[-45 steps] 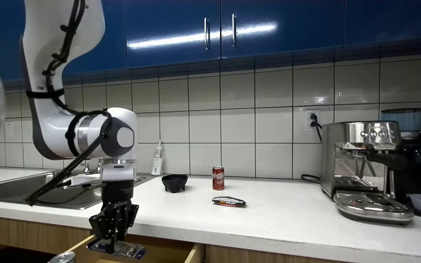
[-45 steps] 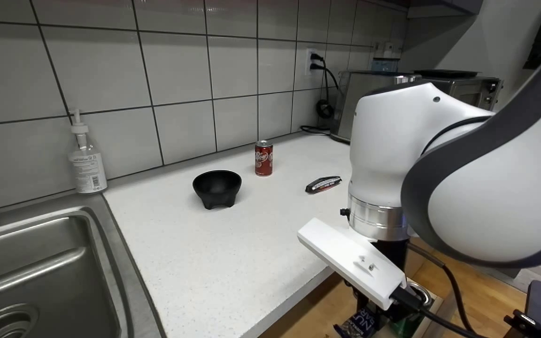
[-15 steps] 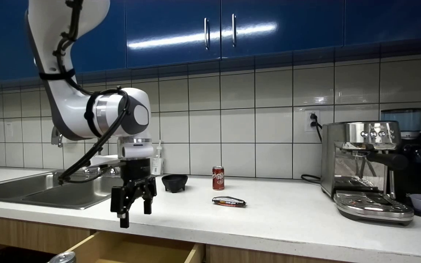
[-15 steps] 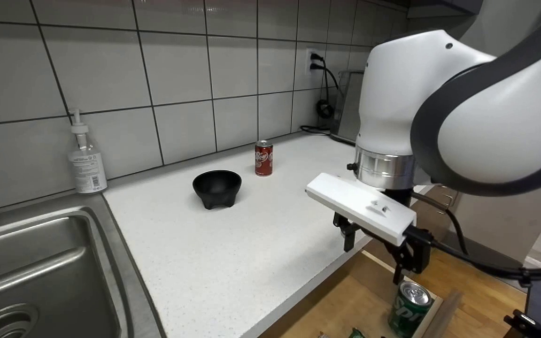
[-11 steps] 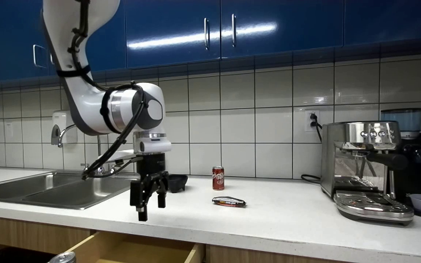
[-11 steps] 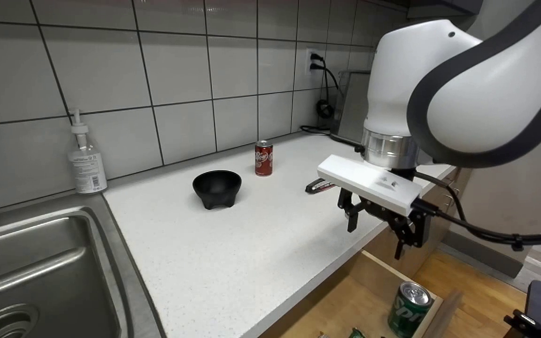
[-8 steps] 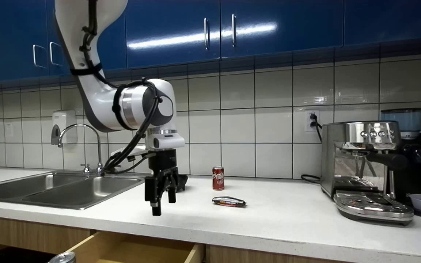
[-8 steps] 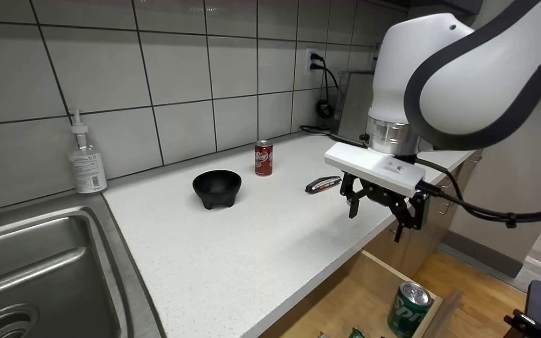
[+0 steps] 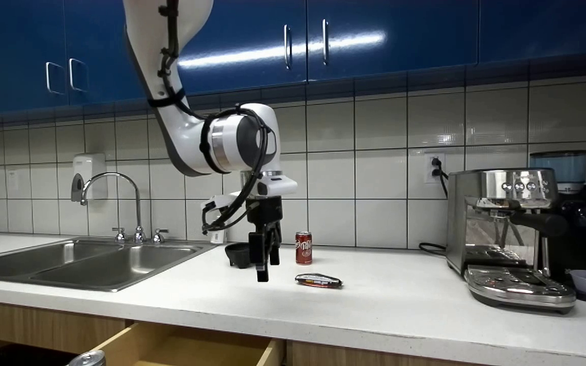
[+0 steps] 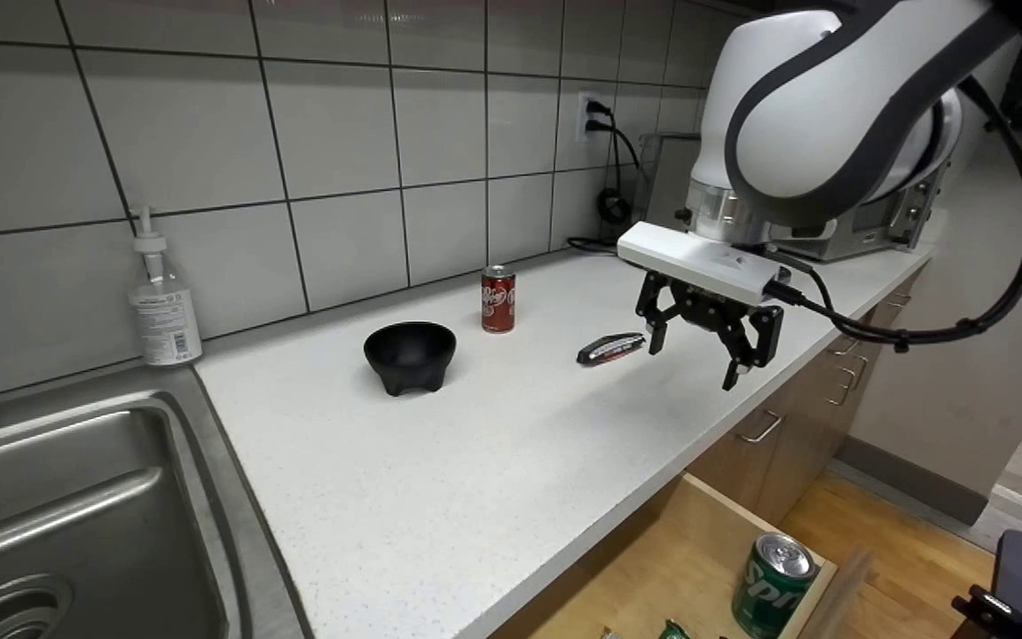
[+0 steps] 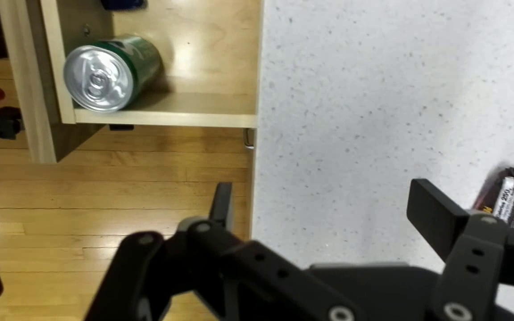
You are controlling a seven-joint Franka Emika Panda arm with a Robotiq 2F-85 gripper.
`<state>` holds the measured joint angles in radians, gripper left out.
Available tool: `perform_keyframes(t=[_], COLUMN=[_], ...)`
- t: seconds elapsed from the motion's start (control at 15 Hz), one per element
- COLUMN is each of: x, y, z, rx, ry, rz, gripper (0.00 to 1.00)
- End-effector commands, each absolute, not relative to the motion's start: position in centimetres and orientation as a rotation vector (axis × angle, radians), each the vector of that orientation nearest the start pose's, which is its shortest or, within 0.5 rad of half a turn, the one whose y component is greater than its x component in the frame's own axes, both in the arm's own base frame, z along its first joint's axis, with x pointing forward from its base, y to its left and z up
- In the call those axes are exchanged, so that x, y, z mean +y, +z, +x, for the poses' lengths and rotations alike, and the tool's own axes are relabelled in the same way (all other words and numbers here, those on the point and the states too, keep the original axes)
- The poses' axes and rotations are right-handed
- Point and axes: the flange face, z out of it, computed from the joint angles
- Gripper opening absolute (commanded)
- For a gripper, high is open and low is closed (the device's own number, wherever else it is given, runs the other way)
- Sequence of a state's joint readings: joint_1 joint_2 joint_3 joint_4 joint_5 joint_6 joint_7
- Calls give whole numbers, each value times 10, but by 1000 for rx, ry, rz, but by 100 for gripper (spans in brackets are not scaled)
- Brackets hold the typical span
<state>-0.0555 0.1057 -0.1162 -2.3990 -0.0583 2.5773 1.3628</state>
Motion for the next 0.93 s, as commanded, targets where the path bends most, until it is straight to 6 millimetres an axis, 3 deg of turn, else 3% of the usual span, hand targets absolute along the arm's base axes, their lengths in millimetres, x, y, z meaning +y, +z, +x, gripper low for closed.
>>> perform_keyframes(t=[0.0,0.47,0.87], x=[-107,-127,-143], y=[280,269,255], z=[535,593,630], rx=[2088,2054,2080], ry=[-139,-177,-170], rz=[-2324,-2340,-2331], gripper=[100,100,100])
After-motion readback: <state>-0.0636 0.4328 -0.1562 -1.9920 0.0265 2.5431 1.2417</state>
